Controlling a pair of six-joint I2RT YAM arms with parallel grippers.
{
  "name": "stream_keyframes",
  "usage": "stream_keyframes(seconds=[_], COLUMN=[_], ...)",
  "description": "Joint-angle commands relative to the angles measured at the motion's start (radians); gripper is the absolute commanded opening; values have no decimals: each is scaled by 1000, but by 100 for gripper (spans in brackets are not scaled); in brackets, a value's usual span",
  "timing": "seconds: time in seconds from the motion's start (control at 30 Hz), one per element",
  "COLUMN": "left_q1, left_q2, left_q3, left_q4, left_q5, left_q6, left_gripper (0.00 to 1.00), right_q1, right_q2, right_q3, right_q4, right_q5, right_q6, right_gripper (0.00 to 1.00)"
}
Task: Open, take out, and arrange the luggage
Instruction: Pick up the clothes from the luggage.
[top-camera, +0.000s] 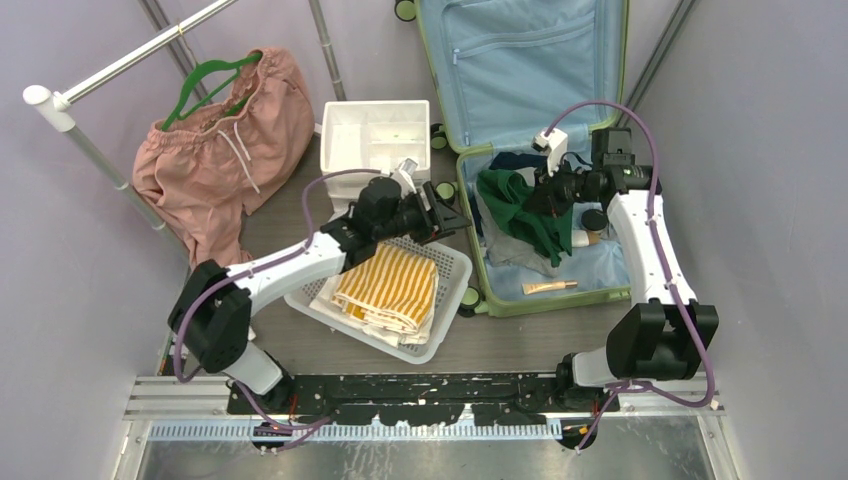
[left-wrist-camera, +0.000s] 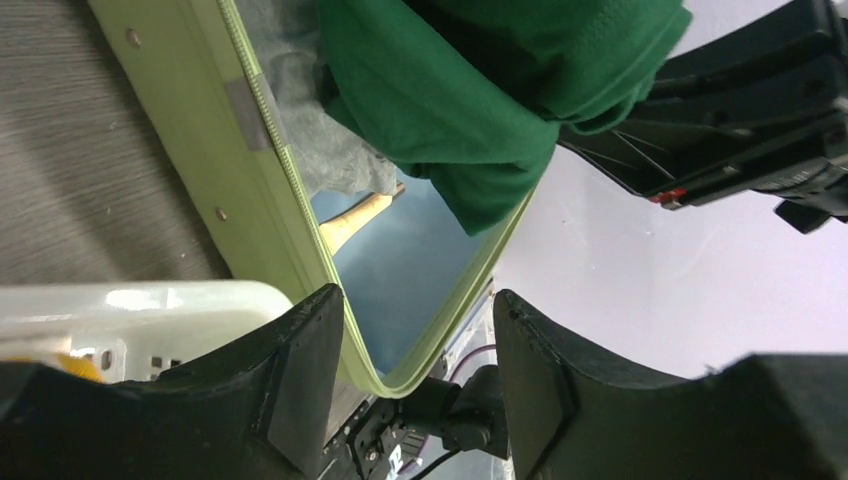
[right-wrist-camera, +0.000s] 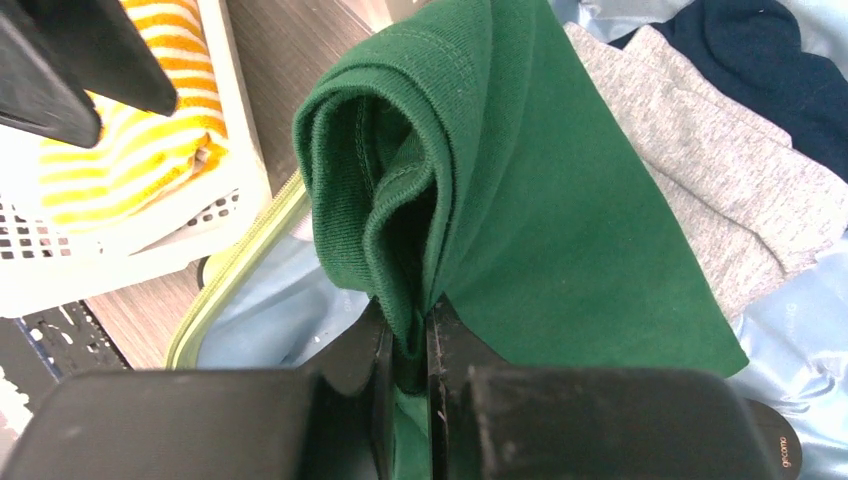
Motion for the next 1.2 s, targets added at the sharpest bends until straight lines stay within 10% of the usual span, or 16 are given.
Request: stream_keyframes(seconds=[0.0,0.37,1.17], left_q1=[-28,-154,-201], left_q2=[57,131,388], left_q3=[96,120,305], left_q4=[59,159,252], left_q5=[-5,-181,-291], left_q6=[38,458,503], left_gripper=[56,59,60], right_q1=[-3,-3,-3], right_q2=[-54,-46,-44], right_q3=[65,92,68], right_q4=[-5,-16,-5], right_q5=[-72,-97,-96], right_q6=[-11,10,26], right_gripper=[1,1,1])
